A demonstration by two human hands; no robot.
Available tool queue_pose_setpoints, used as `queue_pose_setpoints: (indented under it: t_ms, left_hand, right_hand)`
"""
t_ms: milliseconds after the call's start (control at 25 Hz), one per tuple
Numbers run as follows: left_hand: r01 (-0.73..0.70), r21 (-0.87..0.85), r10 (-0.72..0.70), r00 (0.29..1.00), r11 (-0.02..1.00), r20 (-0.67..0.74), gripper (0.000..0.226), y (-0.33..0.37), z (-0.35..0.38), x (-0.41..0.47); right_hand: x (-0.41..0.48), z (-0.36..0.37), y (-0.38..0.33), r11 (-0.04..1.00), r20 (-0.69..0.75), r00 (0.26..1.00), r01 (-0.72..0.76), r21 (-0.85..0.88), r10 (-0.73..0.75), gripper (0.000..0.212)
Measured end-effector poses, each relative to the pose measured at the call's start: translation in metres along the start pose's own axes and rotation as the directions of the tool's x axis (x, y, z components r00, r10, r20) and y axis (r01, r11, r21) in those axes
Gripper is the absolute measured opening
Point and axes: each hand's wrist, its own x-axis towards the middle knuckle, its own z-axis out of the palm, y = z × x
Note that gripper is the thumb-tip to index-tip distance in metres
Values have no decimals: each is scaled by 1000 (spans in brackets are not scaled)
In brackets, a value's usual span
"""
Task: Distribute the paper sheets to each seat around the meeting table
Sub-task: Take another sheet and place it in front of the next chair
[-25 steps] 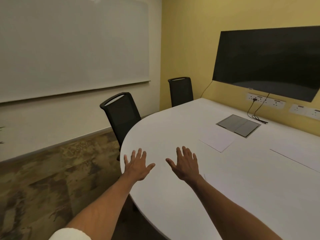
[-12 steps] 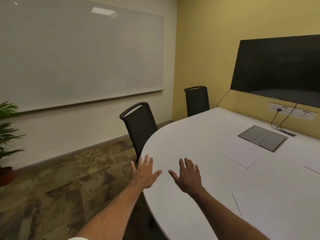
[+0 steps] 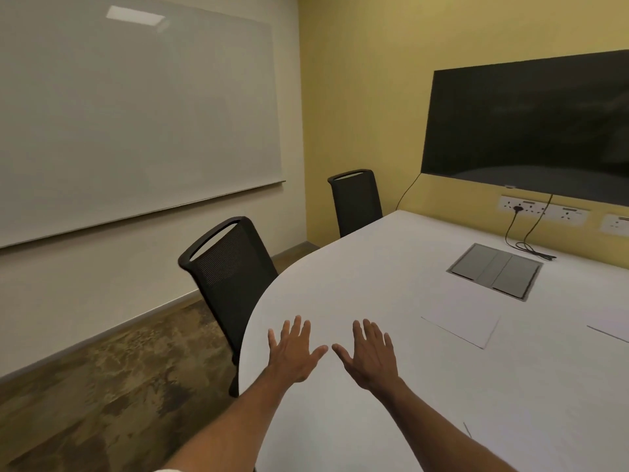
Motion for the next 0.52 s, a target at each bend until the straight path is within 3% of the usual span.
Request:
queue_pose_setpoints:
  t_ms: [520]
  left_hand:
    - [-302,-54,305,949,952,80,79,94,11,157]
  right_hand:
    - [95,-13,91,950,-78,947,-314,1,313,82]
